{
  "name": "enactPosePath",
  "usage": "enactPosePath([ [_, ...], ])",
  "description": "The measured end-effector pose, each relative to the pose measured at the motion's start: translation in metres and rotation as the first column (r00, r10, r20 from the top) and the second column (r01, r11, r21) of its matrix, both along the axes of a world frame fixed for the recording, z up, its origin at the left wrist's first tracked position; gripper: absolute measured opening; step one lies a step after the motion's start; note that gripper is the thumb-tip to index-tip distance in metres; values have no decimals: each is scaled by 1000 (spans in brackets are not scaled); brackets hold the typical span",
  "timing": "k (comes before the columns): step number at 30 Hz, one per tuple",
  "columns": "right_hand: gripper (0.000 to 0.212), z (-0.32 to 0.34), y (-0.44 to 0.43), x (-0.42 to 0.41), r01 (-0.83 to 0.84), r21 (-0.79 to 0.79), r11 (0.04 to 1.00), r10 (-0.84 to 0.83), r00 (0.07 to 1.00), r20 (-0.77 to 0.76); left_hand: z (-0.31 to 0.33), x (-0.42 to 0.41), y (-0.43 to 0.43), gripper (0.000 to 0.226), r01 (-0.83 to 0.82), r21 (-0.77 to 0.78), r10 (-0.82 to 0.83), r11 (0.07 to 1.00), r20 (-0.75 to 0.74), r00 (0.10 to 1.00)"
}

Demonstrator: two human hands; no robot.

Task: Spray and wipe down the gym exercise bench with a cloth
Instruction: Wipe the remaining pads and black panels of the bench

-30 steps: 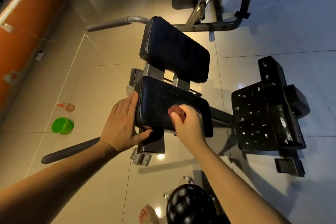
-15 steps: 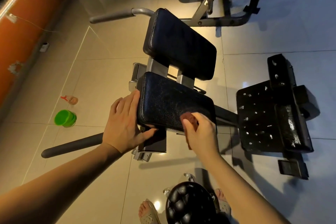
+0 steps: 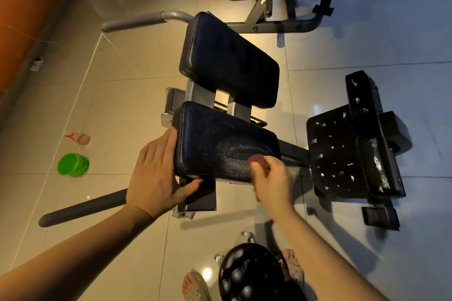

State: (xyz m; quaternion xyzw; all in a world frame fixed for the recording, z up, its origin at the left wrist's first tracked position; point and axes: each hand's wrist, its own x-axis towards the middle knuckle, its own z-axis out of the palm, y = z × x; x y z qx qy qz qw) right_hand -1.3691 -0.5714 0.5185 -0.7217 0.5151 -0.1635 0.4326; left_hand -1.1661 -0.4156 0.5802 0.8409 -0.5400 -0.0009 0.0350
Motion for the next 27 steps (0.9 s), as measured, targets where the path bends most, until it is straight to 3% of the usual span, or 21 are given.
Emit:
enactPosePath([
  [3,18,-34,-54,-2,248,112,962,-221,952,-212,0,0,-1,111,4,-14,-4,1000,3,1000],
  [5,20,-30,-67,31,275,110,955,-253,950,-183,-1,0,0,112,-1,-9,1,1000,2,1000],
  [8,19,8,-37,77,69,74,995,-75,994,78,-1,-1,0,112,-2,-5,2,1000,2,1000],
  [11,15,21,-10,53,-192,-5,981,190,970,150,-1,0,1,112,-3,-14,3,1000,-8,1000],
  [13,16,-3,-31,21,-120,7,993,120,993,12,-2,0,1,113,-3,-5,3,1000,-13,1000],
  [16,22,-30,-80,16,167,85,982,-142,959,-244,-3,1,0,114,-1,-8,1,1000,-2,1000],
  [18,21,-23,-83,53,214,83,973,-193,959,-210,-4,2,0,114,-1,-6,1,1000,2,1000],
  [20,19,5,-58,95,136,73,988,-135,991,-19,-4,1,1,114,-7,1,7,1000,4,1000],
  [22,19,39,-21,105,-63,51,997,53,984,170,-3,-1,1,113,-15,11,15,1000,-23,1000],
  [24,18,48,3,78,-249,11,968,243,951,189,-3,0,1,113,-13,13,14,1000,-35,999],
  [27,17,14,-14,24,-176,15,984,176,984,0,-2,0,2,112,-9,10,9,1000,-30,1000],
])
